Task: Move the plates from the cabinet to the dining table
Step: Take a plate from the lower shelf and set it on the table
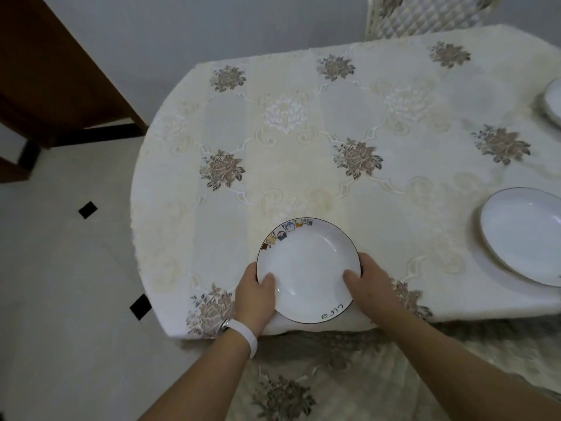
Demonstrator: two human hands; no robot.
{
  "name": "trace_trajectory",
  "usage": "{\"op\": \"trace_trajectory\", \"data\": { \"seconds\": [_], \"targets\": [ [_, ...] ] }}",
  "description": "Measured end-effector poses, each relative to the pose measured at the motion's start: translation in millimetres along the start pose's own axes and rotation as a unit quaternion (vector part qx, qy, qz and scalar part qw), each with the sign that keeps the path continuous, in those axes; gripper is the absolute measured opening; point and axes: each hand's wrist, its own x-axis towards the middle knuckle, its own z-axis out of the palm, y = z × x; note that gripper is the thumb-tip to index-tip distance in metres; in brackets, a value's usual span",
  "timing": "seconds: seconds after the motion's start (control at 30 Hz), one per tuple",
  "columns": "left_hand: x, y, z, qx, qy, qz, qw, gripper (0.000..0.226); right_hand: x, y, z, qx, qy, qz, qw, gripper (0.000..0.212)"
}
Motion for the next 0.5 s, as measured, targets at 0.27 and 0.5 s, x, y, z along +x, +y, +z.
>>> {"op": "trace_trajectory", "data": {
  "seconds": [0.27, 0.5],
  "targets": [
    [8.5, 2.4, 6.5, 0.028, 0.016, -0.008, 0.999, 0.024, 11.3, 1.5, -5.1, -0.003, -0.006, -0.006, 1.000, 0.015],
    [2.9, 6.4, 4.9, 0.022, 0.033, -0.021, 0.999, 0.018, 12.9, 2.1, -12.1, -0.035, -0.026, -0.025, 0.999, 0.011]
  ]
}}
